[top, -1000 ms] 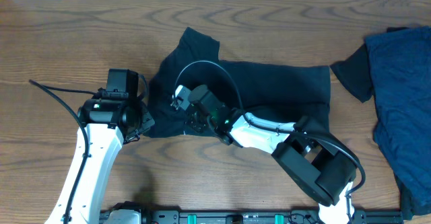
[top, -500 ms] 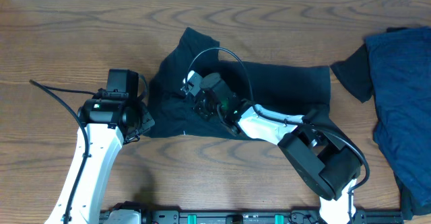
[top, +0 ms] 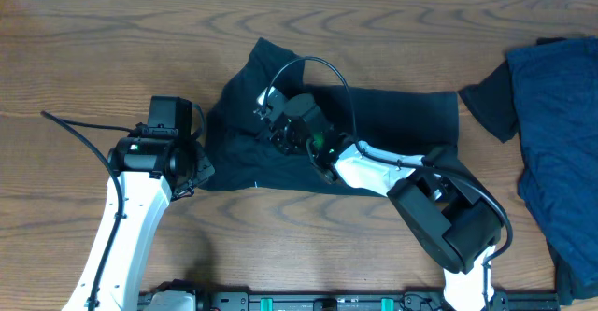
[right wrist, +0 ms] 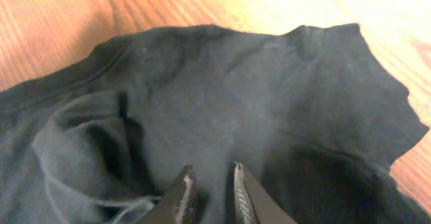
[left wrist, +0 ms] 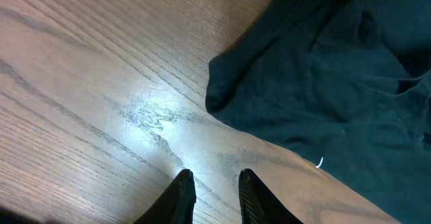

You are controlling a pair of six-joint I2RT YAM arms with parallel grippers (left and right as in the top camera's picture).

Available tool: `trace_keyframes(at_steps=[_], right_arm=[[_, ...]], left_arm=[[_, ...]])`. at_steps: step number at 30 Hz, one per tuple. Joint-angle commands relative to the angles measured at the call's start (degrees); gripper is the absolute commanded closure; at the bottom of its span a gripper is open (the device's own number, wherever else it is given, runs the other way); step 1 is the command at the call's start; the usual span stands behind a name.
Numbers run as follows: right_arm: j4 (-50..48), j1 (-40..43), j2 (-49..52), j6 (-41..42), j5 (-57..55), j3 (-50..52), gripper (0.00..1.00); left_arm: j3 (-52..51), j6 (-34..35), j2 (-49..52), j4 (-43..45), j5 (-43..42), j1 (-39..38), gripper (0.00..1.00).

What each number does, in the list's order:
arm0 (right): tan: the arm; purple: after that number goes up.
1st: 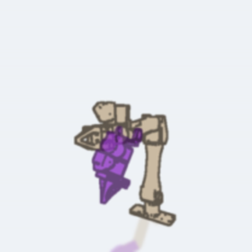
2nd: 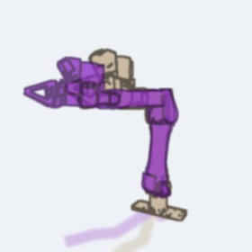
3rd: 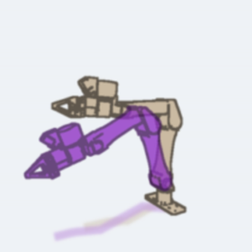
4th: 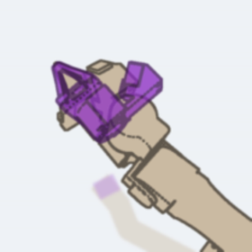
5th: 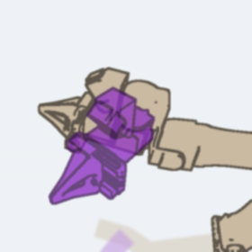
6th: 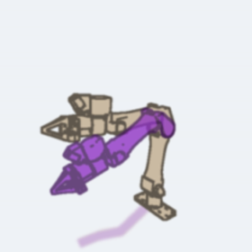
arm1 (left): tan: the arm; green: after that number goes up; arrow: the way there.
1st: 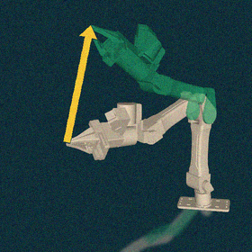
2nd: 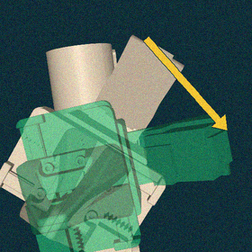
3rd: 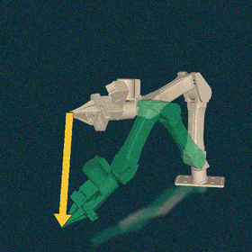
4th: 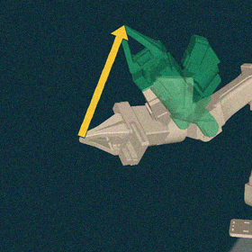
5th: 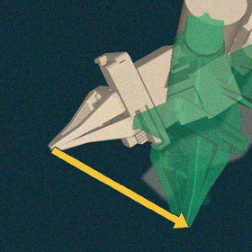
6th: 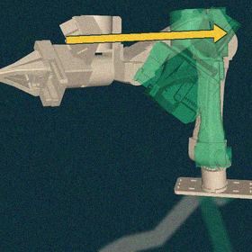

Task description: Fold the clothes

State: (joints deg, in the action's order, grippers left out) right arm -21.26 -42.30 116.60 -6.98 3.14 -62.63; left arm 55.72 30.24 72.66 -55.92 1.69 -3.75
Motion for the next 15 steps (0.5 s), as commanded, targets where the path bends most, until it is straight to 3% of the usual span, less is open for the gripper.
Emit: trace_keyframes(at_steps=[1,7,15], right_arm=[[-0.9,1.4,1.0,2.4,0.2,-0.4,0.79],[6.6,1.4,-1.4,-1.6,4.0,-2.1,0.69],[30.6,1.4,-5.8,-7.1,5.7,-14.6,0.66]], left_arm=[[-0.5,0.5,0.3,-0.3,0.5,0.2,0.75],[-0.5,0.5,0.3,-0.2,0.5,0.2,0.75],[-0.5,0.5,0.3,-0.2,0.5,0.2,0.75]])
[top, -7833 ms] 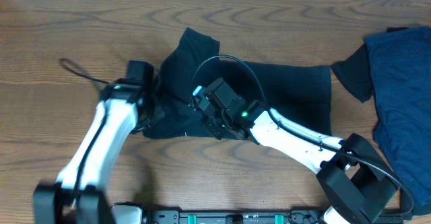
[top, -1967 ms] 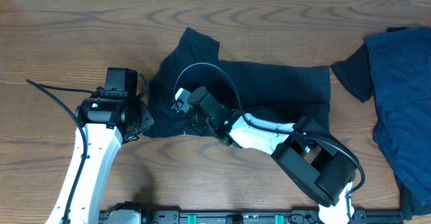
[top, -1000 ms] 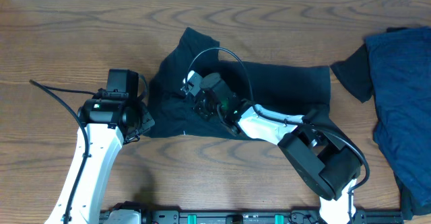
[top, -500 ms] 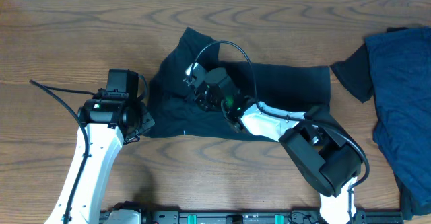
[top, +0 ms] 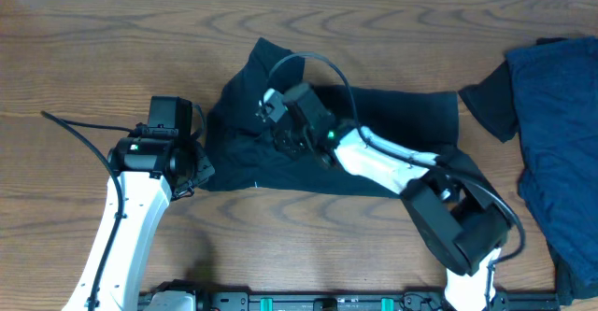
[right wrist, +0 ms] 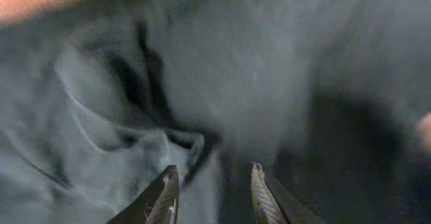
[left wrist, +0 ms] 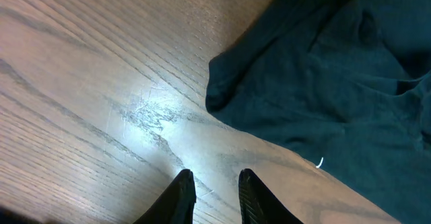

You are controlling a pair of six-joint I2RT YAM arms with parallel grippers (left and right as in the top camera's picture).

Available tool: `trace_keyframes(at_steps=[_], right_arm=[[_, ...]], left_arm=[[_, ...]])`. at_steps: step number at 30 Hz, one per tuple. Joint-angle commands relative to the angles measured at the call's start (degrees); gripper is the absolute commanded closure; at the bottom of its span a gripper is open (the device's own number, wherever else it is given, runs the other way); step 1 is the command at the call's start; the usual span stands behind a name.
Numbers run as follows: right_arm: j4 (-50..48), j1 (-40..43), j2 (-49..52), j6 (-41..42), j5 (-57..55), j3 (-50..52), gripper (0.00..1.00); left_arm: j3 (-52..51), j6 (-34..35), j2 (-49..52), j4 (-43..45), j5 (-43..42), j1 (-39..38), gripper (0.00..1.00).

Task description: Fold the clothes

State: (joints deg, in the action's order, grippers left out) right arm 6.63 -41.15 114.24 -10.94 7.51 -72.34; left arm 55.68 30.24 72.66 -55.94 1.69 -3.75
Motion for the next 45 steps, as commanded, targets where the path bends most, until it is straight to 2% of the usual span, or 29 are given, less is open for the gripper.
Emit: trace_keyframes(at_steps=[1,14,24,27,34,45], right_arm=[[3.5,0.3,-3.4,-3.1,1.4,-5.3,0.66],[4.9,0.3,4.0,-3.0,5.4,-5.2,0.70],[4.3,0.2,6.6,-3.0,5.4,-5.2,0.69],[4.3,0.2,7.2,-3.0,5.6,-5.2,0.74],[2.7,0.3,7.3,-3.0,5.6,-5.2,0.99],[-2.0,1.9,7.3,-3.0,4.2,-5.2,0.99]], left_arm=[[-0.5,0.5,0.3,-0.2,0.5,0.2,0.75],[-0.5,0.5,0.3,-0.2,0.5,0.2,0.75],[-0.5,0.5,0.3,-0.2,0.5,0.2,0.75],[-0.5,0.5,0.3,-0.2,0.5,0.2,0.75],[-0.5,0.5,0.3,-0.1,0.5,0.2,0.75],[-0.5,0.5,0.3,-0.1,0.5,0.2,0.75]])
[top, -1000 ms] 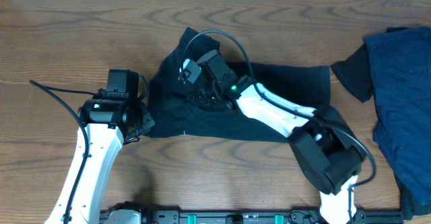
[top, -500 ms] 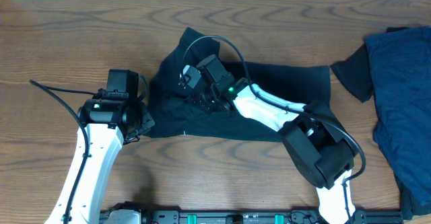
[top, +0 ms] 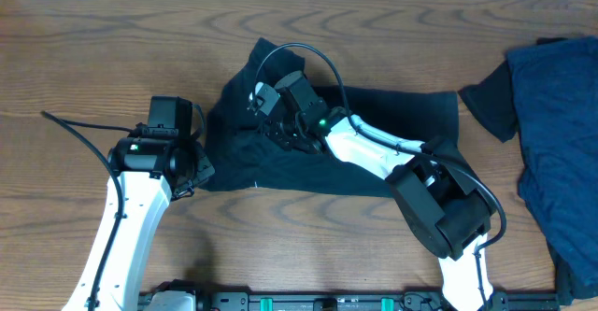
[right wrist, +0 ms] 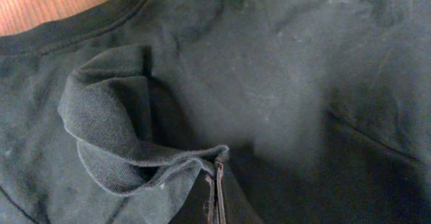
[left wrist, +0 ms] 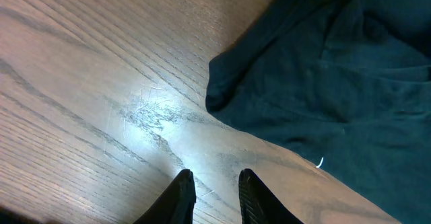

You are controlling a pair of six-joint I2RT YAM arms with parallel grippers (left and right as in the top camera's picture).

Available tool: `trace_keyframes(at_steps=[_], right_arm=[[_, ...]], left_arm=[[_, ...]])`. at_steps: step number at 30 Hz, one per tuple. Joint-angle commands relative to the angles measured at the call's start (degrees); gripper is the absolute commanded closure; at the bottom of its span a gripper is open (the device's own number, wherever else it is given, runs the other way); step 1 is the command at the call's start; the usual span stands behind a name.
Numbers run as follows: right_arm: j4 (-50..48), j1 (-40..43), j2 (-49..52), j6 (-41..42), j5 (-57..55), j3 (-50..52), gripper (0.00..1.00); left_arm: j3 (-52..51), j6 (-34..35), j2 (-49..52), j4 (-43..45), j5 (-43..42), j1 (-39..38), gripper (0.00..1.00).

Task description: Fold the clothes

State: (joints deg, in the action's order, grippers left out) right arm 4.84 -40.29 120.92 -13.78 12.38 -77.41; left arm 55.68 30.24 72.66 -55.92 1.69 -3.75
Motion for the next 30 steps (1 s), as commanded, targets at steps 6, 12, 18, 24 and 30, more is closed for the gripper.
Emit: trace_keyframes(at_steps=[6,12,18,24,30], right_arm=[[-0.1,1.0,1.2,-0.2,-1.8,-0.2,0.99],[-2.7,0.9,2.9,-0.2,-1.8,-0.2,0.98],[-7.1,0.9,3.5,-0.2,-1.8,-0.2,0.99],[-9.1,0.9,3.5,-0.2,-1.9,-0.2,0.91],[-9.6,1.0,3.3,0.1,-1.9,-0.2,0.68]], left_arm=[[-0.5,0.5,0.3,-0.2,0.5,0.2,0.75],[-0.5,0.5,0.3,-0.2,0.5,0.2,0.75],[-0.5,0.5,0.3,-0.2,0.5,0.2,0.75],[-0.5,0.5,0.3,-0.2,0.5,0.2,0.75],[-0.5,0.5,0.3,-0.2,0.5,0.2,0.75]])
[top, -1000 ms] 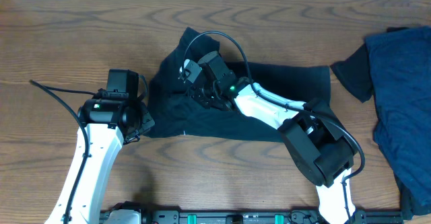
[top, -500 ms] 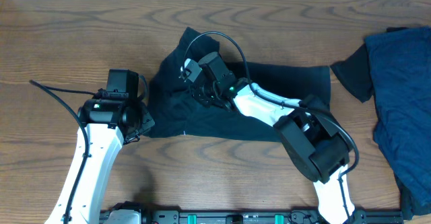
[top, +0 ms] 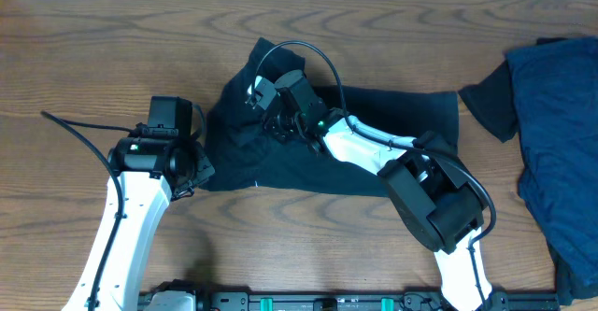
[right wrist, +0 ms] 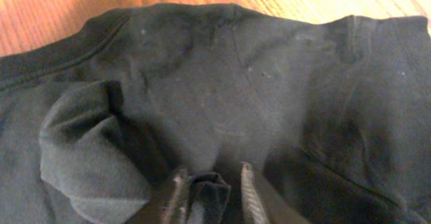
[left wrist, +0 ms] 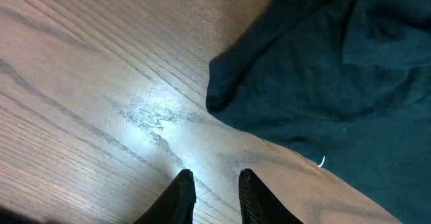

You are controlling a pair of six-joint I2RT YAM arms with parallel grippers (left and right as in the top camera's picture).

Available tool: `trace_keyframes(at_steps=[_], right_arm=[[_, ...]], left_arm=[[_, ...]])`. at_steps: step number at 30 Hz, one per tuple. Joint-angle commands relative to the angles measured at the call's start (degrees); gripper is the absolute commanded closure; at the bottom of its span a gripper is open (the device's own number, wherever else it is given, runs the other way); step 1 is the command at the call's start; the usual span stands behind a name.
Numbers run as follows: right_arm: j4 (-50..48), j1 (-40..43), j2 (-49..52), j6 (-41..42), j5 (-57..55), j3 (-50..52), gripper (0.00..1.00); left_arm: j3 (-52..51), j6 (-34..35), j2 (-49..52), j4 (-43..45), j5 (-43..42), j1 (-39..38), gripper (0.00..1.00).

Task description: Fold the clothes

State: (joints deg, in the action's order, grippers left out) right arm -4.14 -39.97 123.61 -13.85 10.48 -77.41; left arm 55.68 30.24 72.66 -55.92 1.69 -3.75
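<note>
A black shirt (top: 392, 115) lies crumpled across the middle of the wooden table (top: 93, 49). My right gripper (top: 276, 120) is down on its left part. In the right wrist view its fingers (right wrist: 211, 177) stand apart, with a raised fold of the black shirt (right wrist: 236, 83) between them, against the left finger. My left gripper (top: 198, 171) hovers at the shirt's lower left corner. Its fingers (left wrist: 214, 182) are open over bare wood, just short of the shirt's edge (left wrist: 323, 83).
A heap of dark blue clothes (top: 561, 134) lies at the table's right edge, one sleeve reaching toward the black shirt. The bases of both arms sit at the near edge. Bare wood lies to the left and in front.
My right gripper, then shut on a fold of the shirt, now has its fingers apart with the fold bunched between them. It sits slightly farther back, and the shirt's folds have shifted. The left arm has not moved.
My right gripper first hung slightly open over the shirt's left part. Then it was wider open at a raised fold, then shut on that fold. Now its fingers are apart again around the fold. My left gripper stayed open by the shirt's corner throughout.
</note>
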Motion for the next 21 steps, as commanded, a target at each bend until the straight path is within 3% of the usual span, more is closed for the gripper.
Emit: trace_keyframes(at_steps=[1,8,10,13,16,21], right_arm=[[-0.9,0.7,0.1,0.3,0.0,-0.2,0.67],[3.1,-0.3,-7.2,2.1,0.1,-0.2,0.66],[6.2,-1.1,-8.6,3.0,0.1,-0.2,0.70],[11.6,-2.8,-9.2,3.1,0.1,-0.2,0.82],[16.4,-4.5,-8.8,3.1,0.1,-0.2,0.90],[18.9,-7.3,-7.6,4.4,-0.4,-0.2,0.95]], left_arm=[[-0.5,0.5,0.3,-0.2,0.5,0.2,0.75],[-0.5,0.5,0.3,-0.2,0.5,0.2,0.75],[-0.5,0.5,0.3,-0.1,0.5,0.2,0.76],[-0.6,0.5,0.3,0.4,0.4,0.2,0.94],[-1.3,0.5,0.3,1.6,0.2,0.2,0.94],[-1.7,0.5,0.3,2.4,0.2,0.2,0.94]])
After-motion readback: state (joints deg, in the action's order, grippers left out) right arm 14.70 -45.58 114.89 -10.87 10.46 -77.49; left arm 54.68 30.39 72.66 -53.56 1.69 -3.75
